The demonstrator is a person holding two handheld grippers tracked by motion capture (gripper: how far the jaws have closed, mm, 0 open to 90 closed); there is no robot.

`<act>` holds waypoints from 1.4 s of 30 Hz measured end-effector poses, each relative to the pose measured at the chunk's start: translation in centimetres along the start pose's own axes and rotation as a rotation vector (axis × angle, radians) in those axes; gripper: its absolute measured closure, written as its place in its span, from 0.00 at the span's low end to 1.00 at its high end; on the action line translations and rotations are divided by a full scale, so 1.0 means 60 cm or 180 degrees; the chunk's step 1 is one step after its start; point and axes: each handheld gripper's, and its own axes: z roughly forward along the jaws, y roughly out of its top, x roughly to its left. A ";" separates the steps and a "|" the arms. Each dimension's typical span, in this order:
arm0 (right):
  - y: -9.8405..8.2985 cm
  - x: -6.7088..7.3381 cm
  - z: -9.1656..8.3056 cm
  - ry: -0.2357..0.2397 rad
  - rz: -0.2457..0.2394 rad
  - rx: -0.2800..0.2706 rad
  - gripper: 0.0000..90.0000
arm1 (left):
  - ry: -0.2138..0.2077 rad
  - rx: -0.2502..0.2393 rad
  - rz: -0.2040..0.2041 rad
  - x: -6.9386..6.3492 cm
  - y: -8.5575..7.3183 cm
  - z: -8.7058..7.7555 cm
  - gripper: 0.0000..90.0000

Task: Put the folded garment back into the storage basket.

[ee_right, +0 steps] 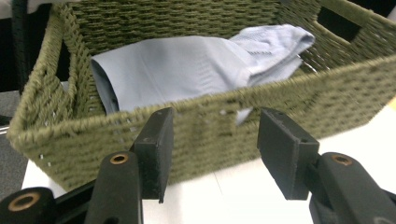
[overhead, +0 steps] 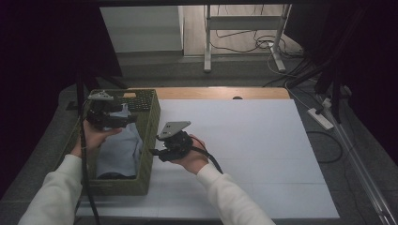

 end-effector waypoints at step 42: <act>-0.178 -0.053 -0.247 -0.0653 0.0462 0.0013 0.50 | -0.0422 -0.0136 0.0165 -0.172 -0.035 -0.010 0.19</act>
